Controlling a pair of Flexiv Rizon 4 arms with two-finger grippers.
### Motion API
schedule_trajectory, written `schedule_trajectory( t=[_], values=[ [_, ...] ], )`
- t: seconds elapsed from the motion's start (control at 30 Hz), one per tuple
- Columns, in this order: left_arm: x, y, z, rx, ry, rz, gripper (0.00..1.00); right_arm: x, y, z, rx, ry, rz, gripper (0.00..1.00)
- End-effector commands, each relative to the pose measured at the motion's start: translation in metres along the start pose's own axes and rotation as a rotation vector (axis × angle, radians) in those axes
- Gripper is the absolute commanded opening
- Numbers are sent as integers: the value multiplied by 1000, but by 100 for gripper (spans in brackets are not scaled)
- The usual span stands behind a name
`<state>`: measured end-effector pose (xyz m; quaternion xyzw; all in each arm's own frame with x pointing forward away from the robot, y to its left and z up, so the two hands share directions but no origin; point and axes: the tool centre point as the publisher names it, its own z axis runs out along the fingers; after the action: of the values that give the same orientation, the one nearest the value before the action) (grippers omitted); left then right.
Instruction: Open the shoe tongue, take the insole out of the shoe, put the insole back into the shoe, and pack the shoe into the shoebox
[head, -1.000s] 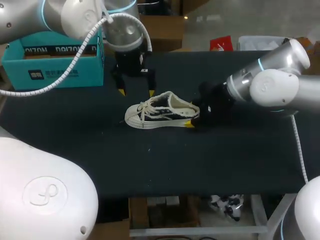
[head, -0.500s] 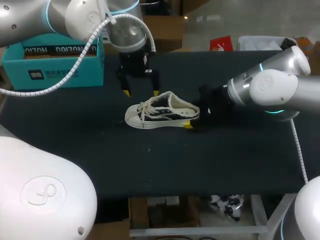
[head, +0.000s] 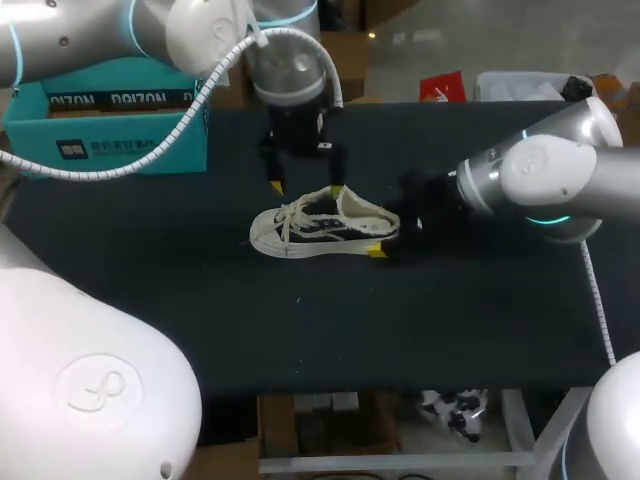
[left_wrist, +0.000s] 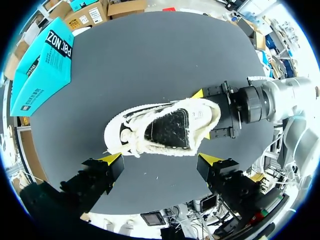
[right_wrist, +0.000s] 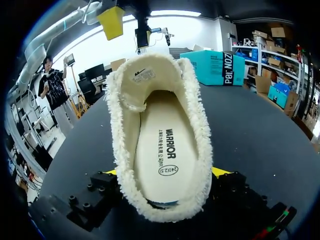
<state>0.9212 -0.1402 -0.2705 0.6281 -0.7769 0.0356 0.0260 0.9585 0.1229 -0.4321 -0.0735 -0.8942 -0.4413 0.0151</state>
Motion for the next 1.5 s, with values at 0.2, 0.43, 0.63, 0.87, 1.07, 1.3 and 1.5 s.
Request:
schedule_trajectory(
  t=[0.2,0.43,0.63,0.87,1.07,1.3,1.5],
  values=[
    [20,-24,24,-70,-126,-39,70,1,-6,3,-3,4,-1,0],
    [21,-28,37,-109,-143,-49,64,1,-6,3,-3,4,-1,0],
    [24,-28,44,-129,-164,-47,65,1,-6,3,-3,4,-1,0],
    [28,-25,50,-147,-205,-47,43,1,-6,3,-3,4,-1,0],
    [19,-16,50,-153,-198,-65,0,1,-6,3,-3,4,-1,0],
    [-5,-7,35,-93,-111,-107,0,1,-6,3,-3,4,-1,0],
    [-28,4,27,-32,-7,-147,0,1,-6,3,-3,4,-1,0]
  ],
)
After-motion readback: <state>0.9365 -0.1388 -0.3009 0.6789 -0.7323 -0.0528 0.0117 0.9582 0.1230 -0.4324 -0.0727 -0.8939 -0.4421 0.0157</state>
